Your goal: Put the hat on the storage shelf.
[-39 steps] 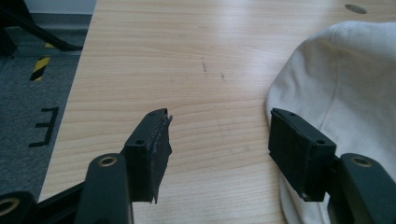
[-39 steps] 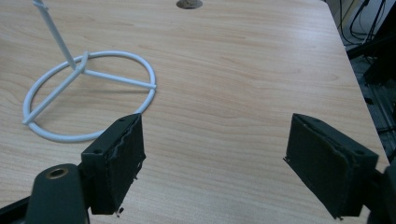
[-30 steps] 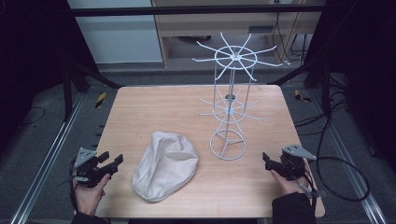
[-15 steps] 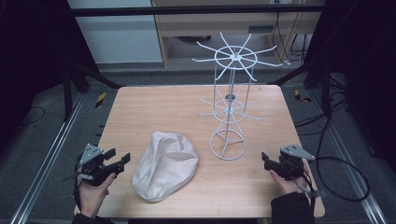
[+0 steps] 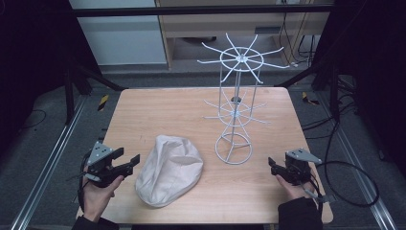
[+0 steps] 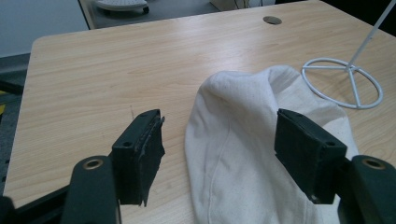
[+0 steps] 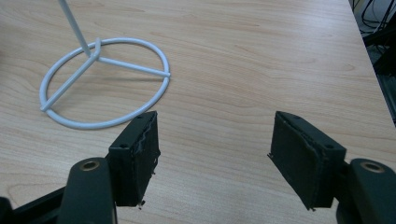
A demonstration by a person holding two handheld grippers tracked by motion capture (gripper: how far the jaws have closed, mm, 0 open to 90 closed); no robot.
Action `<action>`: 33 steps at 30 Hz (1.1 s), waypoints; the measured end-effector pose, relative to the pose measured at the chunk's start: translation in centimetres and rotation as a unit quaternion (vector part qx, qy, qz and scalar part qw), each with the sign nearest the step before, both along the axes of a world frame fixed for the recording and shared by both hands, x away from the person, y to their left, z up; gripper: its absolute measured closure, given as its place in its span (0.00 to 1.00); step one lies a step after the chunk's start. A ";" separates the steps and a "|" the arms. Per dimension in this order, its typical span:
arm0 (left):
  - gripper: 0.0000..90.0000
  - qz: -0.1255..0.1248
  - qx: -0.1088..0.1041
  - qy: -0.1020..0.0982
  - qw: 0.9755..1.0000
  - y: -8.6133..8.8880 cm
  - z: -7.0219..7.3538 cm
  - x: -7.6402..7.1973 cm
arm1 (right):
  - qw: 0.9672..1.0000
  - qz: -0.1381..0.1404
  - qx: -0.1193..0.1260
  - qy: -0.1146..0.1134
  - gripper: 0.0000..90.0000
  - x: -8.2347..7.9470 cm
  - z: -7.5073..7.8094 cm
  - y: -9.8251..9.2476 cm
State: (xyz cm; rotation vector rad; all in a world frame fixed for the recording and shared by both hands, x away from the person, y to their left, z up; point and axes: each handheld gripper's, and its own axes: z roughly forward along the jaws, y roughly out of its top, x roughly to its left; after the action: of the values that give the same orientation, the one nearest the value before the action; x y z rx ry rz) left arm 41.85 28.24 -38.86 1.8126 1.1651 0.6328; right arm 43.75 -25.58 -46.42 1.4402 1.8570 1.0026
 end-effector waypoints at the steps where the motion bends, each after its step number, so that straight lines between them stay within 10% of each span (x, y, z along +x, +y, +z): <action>1: 0.35 0.000 0.003 0.000 1.000 -0.2 0.1 0.1 | 1.000 0.000 0.001 0.001 0.36 0.0 0.0 0.0; 33: 0.33 -0.038 0.063 0.028 0.997 -6.0 0.8 2.7 | 1.000 0.005 0.000 -0.002 0.38 0.1 0.0 0.0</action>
State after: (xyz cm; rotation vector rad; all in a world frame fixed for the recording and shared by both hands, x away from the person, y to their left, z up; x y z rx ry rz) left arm 44.59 22.27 -38.04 1.9832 1.1084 0.6284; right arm 43.81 -25.60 -46.46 1.4290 1.8619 1.0097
